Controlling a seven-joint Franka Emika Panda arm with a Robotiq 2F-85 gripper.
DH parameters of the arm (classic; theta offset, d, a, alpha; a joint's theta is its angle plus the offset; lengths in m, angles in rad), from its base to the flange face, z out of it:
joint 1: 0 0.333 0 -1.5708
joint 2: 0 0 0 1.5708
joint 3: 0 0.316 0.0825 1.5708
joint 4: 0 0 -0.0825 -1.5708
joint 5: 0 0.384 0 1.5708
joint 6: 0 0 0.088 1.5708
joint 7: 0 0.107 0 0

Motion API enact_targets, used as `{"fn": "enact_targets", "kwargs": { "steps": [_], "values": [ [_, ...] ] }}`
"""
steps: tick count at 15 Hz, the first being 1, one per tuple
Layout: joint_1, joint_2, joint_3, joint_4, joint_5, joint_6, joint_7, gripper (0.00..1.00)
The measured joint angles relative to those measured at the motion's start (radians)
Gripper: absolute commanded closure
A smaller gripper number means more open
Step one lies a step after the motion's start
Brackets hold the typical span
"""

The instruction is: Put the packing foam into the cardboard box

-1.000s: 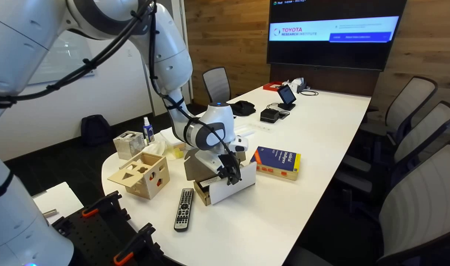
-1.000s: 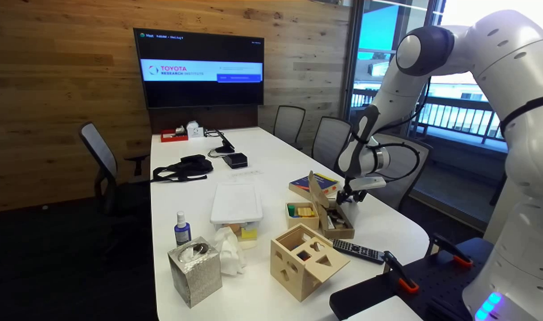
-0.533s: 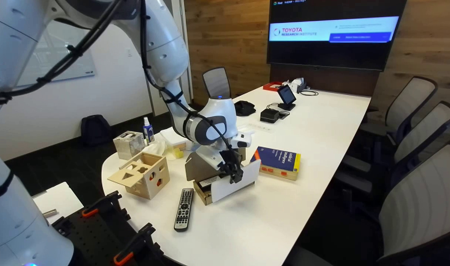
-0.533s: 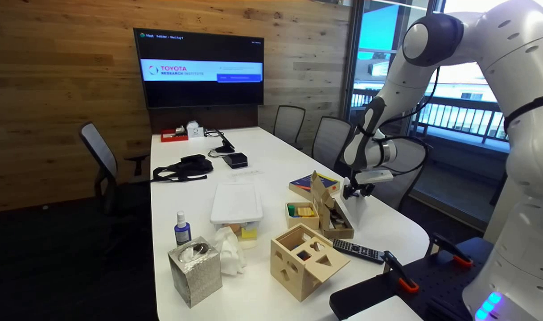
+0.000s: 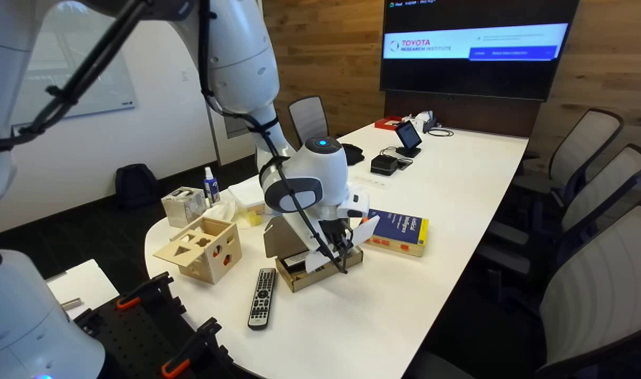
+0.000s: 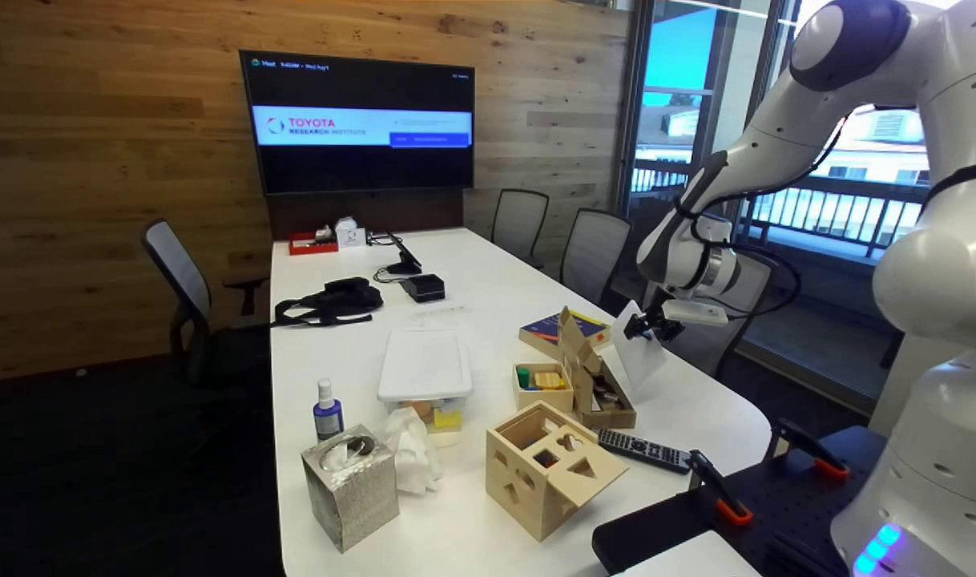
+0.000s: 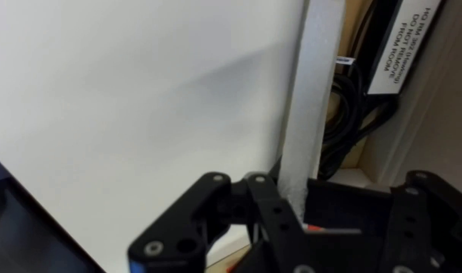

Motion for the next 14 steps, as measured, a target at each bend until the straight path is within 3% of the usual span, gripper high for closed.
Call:
{"fn": "enact_targets", "kwargs": {
  "steps": [3, 6, 9, 14],
  "values": [
    [-0.240, 0.067, 0.243, 0.035, 0.105, 0.001, -0.226, 1.00],
    [-0.458, 0.174, 0.424, 0.055, 0.024, -0.011, -0.309, 1.00],
    [-0.568, 0.285, 0.472, 0.076, -0.104, -0.073, -0.309, 1.00],
    [-0.630, 0.459, 0.480, 0.160, -0.208, -0.203, -0.325, 1.00]
  ]
}}
